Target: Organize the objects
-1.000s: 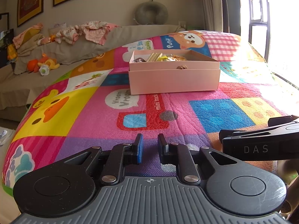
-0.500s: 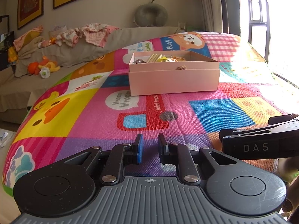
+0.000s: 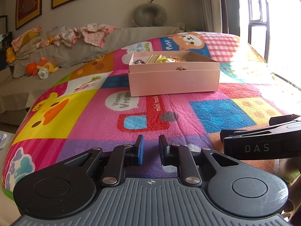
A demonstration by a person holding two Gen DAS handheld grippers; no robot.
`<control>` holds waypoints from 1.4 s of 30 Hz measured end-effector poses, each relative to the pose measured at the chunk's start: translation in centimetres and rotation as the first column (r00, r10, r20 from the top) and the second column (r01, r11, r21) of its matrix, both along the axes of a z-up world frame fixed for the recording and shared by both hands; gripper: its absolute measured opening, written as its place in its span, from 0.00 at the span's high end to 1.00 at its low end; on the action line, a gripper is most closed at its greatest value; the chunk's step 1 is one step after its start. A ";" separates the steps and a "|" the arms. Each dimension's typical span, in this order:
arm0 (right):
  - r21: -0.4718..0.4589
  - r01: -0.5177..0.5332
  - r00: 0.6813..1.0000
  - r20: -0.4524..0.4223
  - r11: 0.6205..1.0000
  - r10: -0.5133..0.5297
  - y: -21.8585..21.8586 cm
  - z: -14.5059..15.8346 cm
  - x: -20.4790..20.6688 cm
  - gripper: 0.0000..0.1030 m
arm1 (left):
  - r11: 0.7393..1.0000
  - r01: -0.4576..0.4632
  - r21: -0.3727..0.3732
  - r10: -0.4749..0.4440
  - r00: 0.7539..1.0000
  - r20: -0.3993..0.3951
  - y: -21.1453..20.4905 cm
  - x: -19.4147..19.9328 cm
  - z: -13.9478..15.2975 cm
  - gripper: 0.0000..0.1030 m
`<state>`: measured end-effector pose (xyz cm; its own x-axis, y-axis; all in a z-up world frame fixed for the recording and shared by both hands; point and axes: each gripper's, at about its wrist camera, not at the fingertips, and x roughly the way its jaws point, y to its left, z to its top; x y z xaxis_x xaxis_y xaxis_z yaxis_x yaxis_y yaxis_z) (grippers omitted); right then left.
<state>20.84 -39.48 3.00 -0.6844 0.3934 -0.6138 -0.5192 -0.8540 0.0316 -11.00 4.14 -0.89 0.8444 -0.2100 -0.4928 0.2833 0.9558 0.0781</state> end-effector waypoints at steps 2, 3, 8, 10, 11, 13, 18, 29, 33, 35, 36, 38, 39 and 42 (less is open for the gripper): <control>0.000 0.000 1.000 -0.002 1.000 0.000 -0.1 0.0 0.0 0.00 | 1.000 -0.001 0.005 0.001 1.000 0.006 -0.1 -0.1 -0.1 0.82; 0.000 0.001 1.000 -0.003 1.000 -0.001 -0.1 0.0 0.0 0.00 | 1.000 -0.003 0.007 0.003 1.000 0.008 -0.1 -0.1 -0.1 0.82; 0.000 0.004 1.000 -0.007 1.000 -0.004 -0.2 0.0 0.0 0.00 | 1.000 -0.007 0.010 0.007 1.000 0.012 -0.2 -0.1 -0.2 0.82; 0.001 0.004 1.000 -0.008 1.000 -0.004 -0.2 -0.1 0.0 0.00 | 1.000 -0.005 0.010 0.005 1.000 0.011 -0.2 -0.1 -0.2 0.82; 0.000 0.004 1.000 -0.008 1.000 -0.004 -0.2 0.0 0.0 0.00 | 1.000 -0.006 0.010 0.006 1.000 0.011 -0.3 -0.1 -0.2 0.82; 0.001 0.005 1.000 -0.008 1.000 -0.005 -0.2 0.0 0.0 0.00 | 1.000 -0.007 0.011 0.007 1.000 0.011 -0.3 -0.1 -0.2 0.82; 0.000 0.005 1.000 -0.008 1.000 -0.005 -0.3 -0.1 0.0 0.00 | 1.000 -0.008 0.010 0.007 1.000 0.010 -0.3 -0.1 -0.2 0.82; 0.001 0.005 1.000 -0.009 1.000 -0.005 -0.2 -0.1 0.0 0.00 | 1.000 -0.010 0.008 0.010 1.000 0.010 -0.3 -0.1 -0.2 0.82; 0.003 0.004 1.000 -0.012 1.000 -0.004 -0.3 -0.1 0.1 0.00 | 1.000 -0.016 0.004 0.016 1.000 0.011 -0.3 -0.1 -0.4 0.82; 0.005 0.004 1.000 -0.013 1.000 -0.004 -0.4 -0.1 0.1 0.00 | 1.000 -0.016 0.005 0.016 1.000 0.010 -0.2 -0.1 -0.4 0.82; 0.005 0.003 1.000 -0.014 1.000 -0.003 -0.4 -0.1 0.1 0.00 | 1.000 -0.015 0.005 0.015 1.000 0.010 -0.2 -0.1 -0.4 0.82; 0.005 0.001 1.000 -0.017 1.000 -0.001 -0.4 -0.1 0.3 0.00 | 1.000 -0.013 0.005 0.013 1.000 0.011 -0.2 -0.1 -0.4 0.82; 0.005 0.000 1.000 -0.018 1.000 0.000 -0.4 -0.1 0.3 0.00 | 1.000 -0.011 0.006 0.011 1.000 0.012 -0.2 -0.1 -0.4 0.82; 0.001 0.001 1.000 -0.017 1.000 -0.001 -0.4 -0.1 0.3 0.00 | 1.000 -0.005 0.005 0.005 1.000 0.014 -0.1 -0.1 -0.4 0.82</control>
<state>21.14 -39.85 2.92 -0.6944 0.3951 -0.6014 -0.5198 -0.8534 0.0396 -11.14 4.05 -1.30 0.8525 -0.2033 -0.4816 0.2773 0.9569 0.0868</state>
